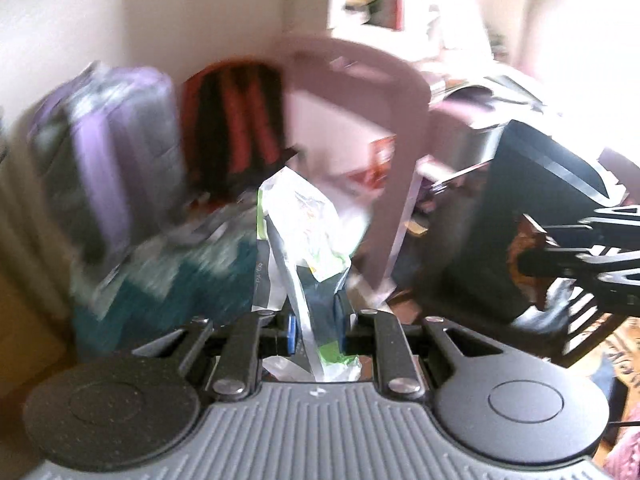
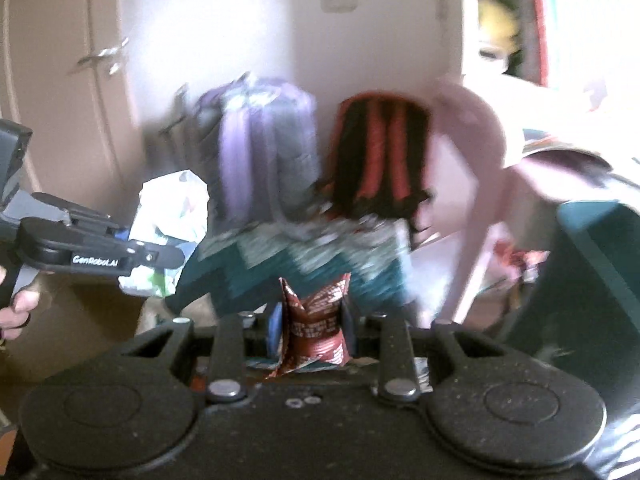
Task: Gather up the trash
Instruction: 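Carry the clear bag and red wrapper in both tools over the teal bin, then open both tools to drop the bag and wrapper into the bin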
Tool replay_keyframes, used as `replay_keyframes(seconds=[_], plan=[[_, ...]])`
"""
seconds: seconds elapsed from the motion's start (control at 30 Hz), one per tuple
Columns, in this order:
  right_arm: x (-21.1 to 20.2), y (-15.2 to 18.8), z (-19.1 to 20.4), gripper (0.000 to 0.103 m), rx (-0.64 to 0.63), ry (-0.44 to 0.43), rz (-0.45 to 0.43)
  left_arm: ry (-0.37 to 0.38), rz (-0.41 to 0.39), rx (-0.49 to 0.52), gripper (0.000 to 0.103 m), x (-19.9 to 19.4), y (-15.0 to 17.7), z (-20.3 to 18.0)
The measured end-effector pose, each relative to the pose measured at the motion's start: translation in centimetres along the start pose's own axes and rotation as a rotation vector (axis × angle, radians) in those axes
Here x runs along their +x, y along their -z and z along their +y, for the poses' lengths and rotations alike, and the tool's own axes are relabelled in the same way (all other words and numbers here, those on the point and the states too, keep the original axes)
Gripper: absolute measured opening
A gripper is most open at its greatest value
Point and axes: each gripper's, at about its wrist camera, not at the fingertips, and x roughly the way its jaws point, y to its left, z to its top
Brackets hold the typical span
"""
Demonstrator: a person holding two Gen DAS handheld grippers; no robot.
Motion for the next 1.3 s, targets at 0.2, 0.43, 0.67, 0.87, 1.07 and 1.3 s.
replay_keyframes(seconds=[0.2,0.43,0.67,0.87,1.07,1.3], plan=[[-4.0,-1.4,-6.2,0.028,0.056,0.130,-0.091,0.103,-0.059,0.073,0.017,0.9,-6.3,-7.9],[-7.2,-1.9,-13.7,0.028,0.135,0.271,-0.145,0.181,-0.085,0.149,0.017,3.3,-12.1,-15.8],[-8.4,-0.5,-19.2,0.028,0.204,0.367,-0.134,0.278,-0.084,0.178,0.017,7.4,-15.7,-22.5],[-6.6,1.1,-22.4,0.028,0.249,0.411,-0.073,0.305,-0.008,0.208,0.017,11.9,-16.2,-27.4],[-4.6,2.4,-23.9,0.029,0.258,0.403,-0.002,0.285,0.076,0.213,0.017,16.5,-15.8,-29.5],[-3.0,2.9,-24.5,0.031,0.252,0.382,0.037,0.239,0.173,0.222,0.017,20.8,-15.2,-30.3]])
